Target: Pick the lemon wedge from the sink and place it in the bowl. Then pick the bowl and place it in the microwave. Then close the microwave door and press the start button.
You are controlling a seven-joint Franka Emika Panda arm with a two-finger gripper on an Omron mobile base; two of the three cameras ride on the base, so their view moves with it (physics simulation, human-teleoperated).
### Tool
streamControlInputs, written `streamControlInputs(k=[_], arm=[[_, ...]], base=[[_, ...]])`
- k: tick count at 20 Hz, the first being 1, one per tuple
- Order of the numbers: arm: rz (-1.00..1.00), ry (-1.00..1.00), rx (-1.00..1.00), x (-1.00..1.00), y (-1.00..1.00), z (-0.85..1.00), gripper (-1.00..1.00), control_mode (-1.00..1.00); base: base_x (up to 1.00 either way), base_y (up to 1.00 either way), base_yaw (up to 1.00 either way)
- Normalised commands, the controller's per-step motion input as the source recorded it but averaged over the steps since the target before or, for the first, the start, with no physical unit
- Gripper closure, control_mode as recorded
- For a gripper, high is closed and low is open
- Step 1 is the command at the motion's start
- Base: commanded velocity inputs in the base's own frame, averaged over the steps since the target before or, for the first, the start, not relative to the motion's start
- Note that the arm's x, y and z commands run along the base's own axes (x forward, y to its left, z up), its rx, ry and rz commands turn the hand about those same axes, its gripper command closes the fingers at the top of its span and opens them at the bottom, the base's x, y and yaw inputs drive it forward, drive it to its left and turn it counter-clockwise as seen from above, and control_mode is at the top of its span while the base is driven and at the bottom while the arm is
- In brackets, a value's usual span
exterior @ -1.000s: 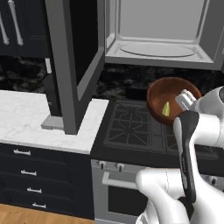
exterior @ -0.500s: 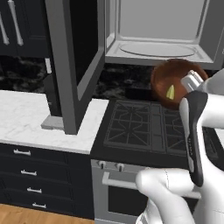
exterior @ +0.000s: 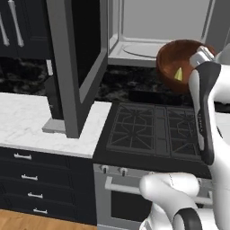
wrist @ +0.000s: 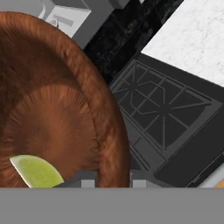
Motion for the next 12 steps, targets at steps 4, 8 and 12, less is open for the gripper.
streamControlInputs(k=[4, 8, 12], arm=[[-0.03, -0.03, 0.0, 0.01, 0.0, 0.55, 1.0, -1.0], [-0.06, -0.04, 0.0, 0.11, 0.0, 0.47, 1.0, -1.0], [-0.06, 0.0, 0.0, 0.35, 0.0, 0.29, 1.0, -1.0]], base=[[0.0, 0.0, 0.0], [0.0, 0.0, 0.0], [0.0, 0.0, 0.0]])
